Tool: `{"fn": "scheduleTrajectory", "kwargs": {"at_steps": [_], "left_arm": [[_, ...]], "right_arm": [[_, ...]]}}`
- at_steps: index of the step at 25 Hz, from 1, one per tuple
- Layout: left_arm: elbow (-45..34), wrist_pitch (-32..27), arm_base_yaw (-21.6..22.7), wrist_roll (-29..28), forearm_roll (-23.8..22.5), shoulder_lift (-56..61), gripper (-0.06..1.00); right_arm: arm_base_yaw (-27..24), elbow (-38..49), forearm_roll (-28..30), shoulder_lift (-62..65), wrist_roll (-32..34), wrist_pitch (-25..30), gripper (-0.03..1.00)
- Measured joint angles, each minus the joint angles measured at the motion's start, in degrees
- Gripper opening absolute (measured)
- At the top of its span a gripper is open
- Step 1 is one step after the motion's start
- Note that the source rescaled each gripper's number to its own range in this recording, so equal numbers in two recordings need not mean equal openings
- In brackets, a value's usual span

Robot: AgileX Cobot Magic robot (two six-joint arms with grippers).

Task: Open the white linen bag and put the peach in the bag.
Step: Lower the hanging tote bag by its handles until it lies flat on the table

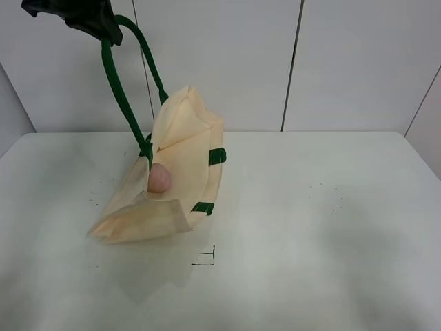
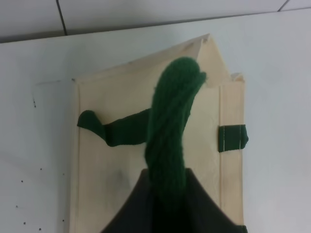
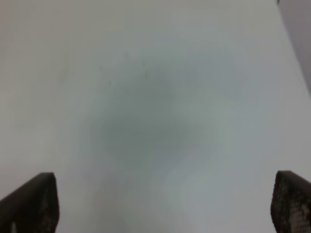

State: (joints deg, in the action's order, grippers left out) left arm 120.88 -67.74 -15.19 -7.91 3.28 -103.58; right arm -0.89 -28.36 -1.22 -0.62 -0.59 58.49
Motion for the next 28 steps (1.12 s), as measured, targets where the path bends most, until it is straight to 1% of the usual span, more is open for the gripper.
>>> {"fn": "scheduleTrajectory", "kwargs": {"at_steps": [4,8,14,17,19,22,23,24,25,26,28], "left_arm": [[-1.1,0.0,0.0,0.0,0.1,0.0,0.0],[-4.3,0.5,0.0,0.0,0.1,-1.2,0.0],[-9.7,5.1,0.0,0.0,0.6,-6.9,0.0],[-10.2,6.6,0.0,0.0,2.9,-12.0,0.0],[-10.2,7.4,0.0,0.2,5.4,-15.4,0.0],[-10.2,8.1,0.0,2.4,7.6,-19.8,0.01],[-10.3,8.3,0.0,3.0,7.6,-20.8,0.03],[-10.5,8.5,0.0,3.4,7.6,-21.2,0.09],[-10.7,8.7,0.0,3.6,7.6,-21.5,0.17],[-10.8,8.8,0.0,3.8,7.6,-21.7,0.3],[-10.9,9.5,0.0,4.1,7.6,-21.7,0.61]], "right_arm": [[0.0,0.0,-0.1,0.8,0.0,0.1,1.0],[0.0,0.0,-0.1,0.8,0.0,0.1,1.0],[0.0,0.0,-0.1,0.8,0.0,0.1,1.0],[0.0,0.0,-0.1,0.8,0.0,0.1,1.0],[0.0,0.0,-0.1,0.8,0.0,0.1,1.0],[0.0,0.0,-0.1,0.8,0.0,0.1,1.0],[0.0,0.0,-0.1,0.8,0.0,0.1,1.0],[0.0,0.0,-0.1,0.8,0.0,0.1,1.0],[0.0,0.0,-0.1,0.8,0.0,0.1,1.0],[0.0,0.0,-0.1,0.8,0.0,0.1,1.0],[0.0,0.0,-0.1,0.8,0.0,0.1,1.0]]}}
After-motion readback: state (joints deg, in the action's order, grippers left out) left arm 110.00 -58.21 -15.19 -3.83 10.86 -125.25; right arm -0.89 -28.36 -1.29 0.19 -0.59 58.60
